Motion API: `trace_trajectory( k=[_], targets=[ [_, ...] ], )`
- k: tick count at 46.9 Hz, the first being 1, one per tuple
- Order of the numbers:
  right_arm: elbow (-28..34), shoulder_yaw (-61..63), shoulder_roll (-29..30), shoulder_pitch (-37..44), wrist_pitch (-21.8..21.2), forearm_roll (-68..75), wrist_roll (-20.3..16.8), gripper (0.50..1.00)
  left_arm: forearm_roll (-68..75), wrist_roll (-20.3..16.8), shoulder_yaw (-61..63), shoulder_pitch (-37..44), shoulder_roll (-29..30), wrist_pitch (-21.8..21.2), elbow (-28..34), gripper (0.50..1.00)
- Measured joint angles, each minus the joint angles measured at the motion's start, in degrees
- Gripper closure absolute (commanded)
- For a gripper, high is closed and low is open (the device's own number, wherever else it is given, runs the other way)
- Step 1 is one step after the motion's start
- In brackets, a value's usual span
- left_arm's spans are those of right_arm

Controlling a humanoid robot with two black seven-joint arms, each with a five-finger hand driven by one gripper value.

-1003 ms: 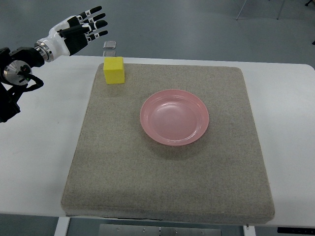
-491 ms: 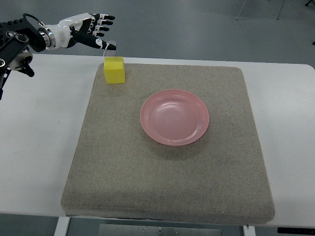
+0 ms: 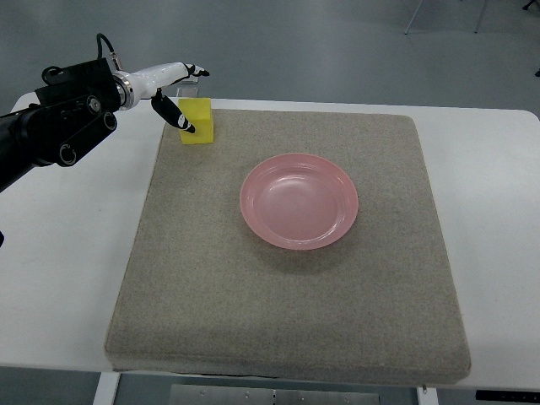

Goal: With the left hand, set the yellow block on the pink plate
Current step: 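Lower the left hand over the yellow cube and close fingers around it, then lift the yellow cube off the pad with the left hand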

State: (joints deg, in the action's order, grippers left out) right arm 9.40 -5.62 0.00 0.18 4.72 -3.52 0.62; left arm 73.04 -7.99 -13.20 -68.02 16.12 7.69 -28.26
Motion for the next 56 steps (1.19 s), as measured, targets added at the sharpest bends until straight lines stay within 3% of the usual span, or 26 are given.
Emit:
trace_trajectory(
  k=[9, 19, 31, 39, 42, 56],
  targets=[
    [0.00, 0.00, 0.00, -0.01, 0.00, 0.00, -0.01, 0.576, -0.13, 0.14, 0.01, -0.46, -1.16, -0.45, 1.18, 0.508],
    [0.00, 0.00, 0.00, 0.00, 0.01, 0.00, -0.01, 0.576, 0.00, 0.10, 0.30, -0.46, -5.12, -0.75, 6.89, 0.512],
    [0.00, 0.00, 0.00, -0.01, 0.01, 0.00, -0.01, 0.576, -0.13, 0.34, 3.62, -0.46, -5.47, -2.23, 8.15, 0.527],
    [0.00, 0.00, 0.00, -0.01, 0.01, 0.00, -0.01, 0.576, -0.16, 0.43, 4.39, -0.46, -5.57, -3.17, 8.67, 0.568],
    [0.00, 0.00, 0.00, 0.00, 0.01, 0.00, 0.00, 0.576, -0.07, 0.43, 4.55, -0.46, -5.57, -3.19, 8.67, 0.604],
    [0.00, 0.00, 0.00, -0.01, -0.01, 0.00, -0.01, 0.576, -0.76, 0.43, 7.39, -0.46, -5.66, -3.20, 9.27, 0.611]
  ],
)
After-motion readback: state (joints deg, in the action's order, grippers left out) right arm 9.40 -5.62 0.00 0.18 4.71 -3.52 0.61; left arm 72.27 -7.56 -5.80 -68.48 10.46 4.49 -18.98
